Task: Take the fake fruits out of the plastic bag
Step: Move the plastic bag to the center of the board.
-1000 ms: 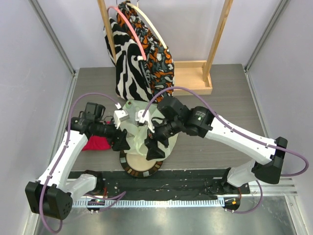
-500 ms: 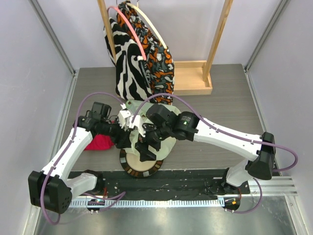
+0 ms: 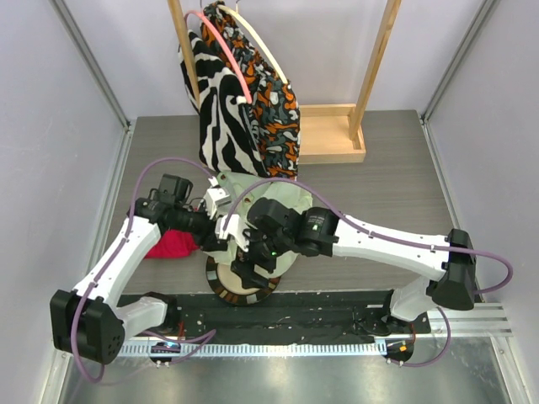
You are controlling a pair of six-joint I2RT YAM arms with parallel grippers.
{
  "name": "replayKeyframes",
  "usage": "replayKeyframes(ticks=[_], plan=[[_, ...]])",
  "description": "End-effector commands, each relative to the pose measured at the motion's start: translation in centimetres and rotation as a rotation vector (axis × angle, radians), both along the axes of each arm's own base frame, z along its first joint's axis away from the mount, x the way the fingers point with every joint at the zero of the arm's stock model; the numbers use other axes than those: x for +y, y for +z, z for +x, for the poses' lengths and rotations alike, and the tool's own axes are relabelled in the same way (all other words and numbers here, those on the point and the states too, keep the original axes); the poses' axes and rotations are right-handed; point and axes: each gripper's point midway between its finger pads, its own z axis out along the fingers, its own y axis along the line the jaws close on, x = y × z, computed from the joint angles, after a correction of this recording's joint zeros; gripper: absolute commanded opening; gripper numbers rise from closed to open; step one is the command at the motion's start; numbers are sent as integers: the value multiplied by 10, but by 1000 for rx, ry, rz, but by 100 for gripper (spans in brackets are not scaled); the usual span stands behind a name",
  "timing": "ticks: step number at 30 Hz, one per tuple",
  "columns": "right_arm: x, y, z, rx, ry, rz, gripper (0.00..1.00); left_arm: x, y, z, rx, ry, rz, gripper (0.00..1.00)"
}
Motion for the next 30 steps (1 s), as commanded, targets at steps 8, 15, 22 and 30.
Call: replayKeyframes(ticks=[8,15,22,30], plan=[[-14,46,68,-279,-255,96,1,-14,12,12,5,-29,-47,50],[-151,87,161,-270,-666,69,1,-52,73,31,-83,-110,-110,0],[-282,130,219,-457,-1122,47,1,-127,108,96,-134,-144,-119,0],[-386,182,259,-555,-1472,119,1,-189,190,195,-286,18,-292,0]])
